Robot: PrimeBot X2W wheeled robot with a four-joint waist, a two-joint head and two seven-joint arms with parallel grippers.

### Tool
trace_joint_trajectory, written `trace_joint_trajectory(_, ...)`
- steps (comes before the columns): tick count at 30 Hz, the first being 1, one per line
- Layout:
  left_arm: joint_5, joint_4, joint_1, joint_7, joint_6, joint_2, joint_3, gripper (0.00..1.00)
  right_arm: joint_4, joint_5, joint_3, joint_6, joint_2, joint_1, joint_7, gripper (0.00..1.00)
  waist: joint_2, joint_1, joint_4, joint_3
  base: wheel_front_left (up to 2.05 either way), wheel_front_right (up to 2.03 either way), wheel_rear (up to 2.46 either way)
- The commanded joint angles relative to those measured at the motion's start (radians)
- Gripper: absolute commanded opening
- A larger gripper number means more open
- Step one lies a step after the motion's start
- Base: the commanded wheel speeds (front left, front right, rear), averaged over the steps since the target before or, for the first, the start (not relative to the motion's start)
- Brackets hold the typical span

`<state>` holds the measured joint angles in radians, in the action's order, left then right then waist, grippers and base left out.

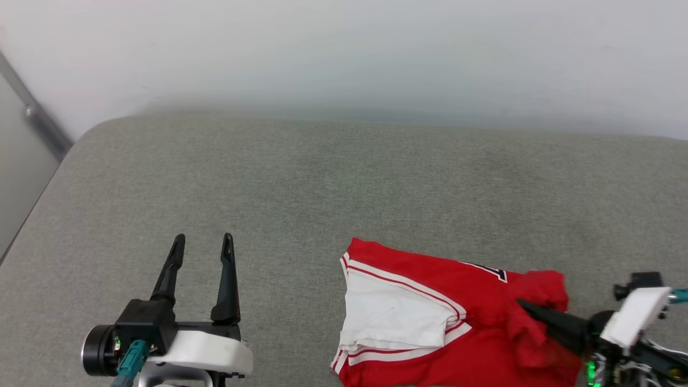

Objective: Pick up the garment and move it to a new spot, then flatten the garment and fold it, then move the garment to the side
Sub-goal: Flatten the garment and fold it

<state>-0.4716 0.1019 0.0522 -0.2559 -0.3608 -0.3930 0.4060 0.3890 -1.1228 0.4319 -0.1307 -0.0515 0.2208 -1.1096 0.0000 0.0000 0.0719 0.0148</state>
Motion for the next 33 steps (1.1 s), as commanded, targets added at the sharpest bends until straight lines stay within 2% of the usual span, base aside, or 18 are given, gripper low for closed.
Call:
trace_joint_trajectory(1,0.002,-0.005,0.02,-0.004,0.007,0.01,0.005,1.0,0.024,-0.069,-0.087,0.0,0.002,-0.001,0.044,0.0,0.0,0.0,0.02,0.008,0.0,0.0,0.0)
trace_joint_trajectory(4,0.001,-0.013,0.032,-0.004,0.016,0.014,0.014,1.0,0.047,-0.153,-0.221,0.0,0.002,0.016,0.12,0.0,0.0,0.0,0.04,0.018,0.0,0.0,0.0)
trace_joint_trajectory(5,0.001,-0.013,0.032,-0.004,0.016,0.014,0.014,1.0,0.047,-0.153,-0.221,0.0,0.002,0.016,0.12,0.0,0.0,0.0,0.04,0.018,0.0,0.0,0.0)
trace_joint_trajectory(8,-0.001,-0.019,0.048,-0.005,0.025,0.022,0.02,1.0,0.056,-0.209,-0.348,0.0,0.002,0.035,0.201,0.0,0.0,0.0,0.059,0.034,0.0,0.0,0.0)
trace_joint_trajectory(9,-0.004,-0.027,0.06,-0.005,0.033,0.028,0.02,1.0,0.062,-0.258,-0.468,0.0,0.002,0.06,0.276,0.0,0.0,0.0,0.074,0.048,0.0,0.0,0.0)
trace_joint_trajectory(12,-0.005,-0.036,0.073,-0.007,0.04,0.038,0.021,1.0,0.075,-0.261,-0.566,0.0,0.002,0.088,0.356,0.0,0.0,0.0,0.087,0.061,0.0,0.0,0.0)
trace_joint_trajectory(15,-0.006,-0.045,0.083,-0.008,0.046,0.047,0.019,1.0,0.117,-0.217,-0.638,0.0,0.001,0.113,0.434,0.0,0.0,0.0,0.097,0.07,0.0,0.0,0.0)
trace_joint_trajectory(16,-0.005,-0.049,0.084,-0.009,0.049,0.048,0.018,1.0,0.131,-0.195,-0.653,0.0,0.001,0.124,0.461,0.24,0.0,0.0,0.099,0.072,0.0,0.0,0.0)
trace_joint_trajectory(17,-0.005,-0.052,0.086,-0.009,0.05,0.051,0.016,1.0,0.146,-0.184,-0.668,0.0,0.001,0.133,0.485,0.67,0.0,0.0,0.101,0.074,0.0,0.0,0.0)
trace_joint_trajectory(18,-0.004,-0.055,0.089,-0.009,0.053,0.054,0.014,1.0,0.158,-0.185,-0.683,0.0,0.001,0.139,0.5,1.0,0.0,0.0,0.102,0.076,0.0,0.0,0.0)
trace_joint_trajectory(22,-0.003,-0.068,0.087,-0.01,0.062,0.064,0.003,1.0,0.176,-0.174,-0.738,0.0,0.002,0.164,0.554,1.0,0.0,0.0,0.095,0.078,0.0,0.0,0.0)
trace_joint_trajectory(27,0.003,-0.074,0.083,-0.011,0.075,0.073,-0.01,1.0,0.113,-0.121,-0.798,0.0,-0.014,0.189,0.596,1.0,0.0,0.0,0.074,0.072,0.0,0.0,0.0)
trace_joint_trajectory(31,0.009,-0.076,0.07,-0.011,0.083,0.077,-0.022,1.0,0.023,0.019,-0.85,0.0,-0.085,0.193,0.691,1.0,0.0,0.0,0.051,0.064,0.0,0.0,0.0)
trace_joint_trajectory(33,0.007,-0.077,0.06,-0.011,0.087,0.081,-0.031,1.0,-0.012,0.133,-0.87,0.0,-0.135,0.195,0.761,1.0,0.0,0.0,0.036,0.059,0.0,0.0,0.0)
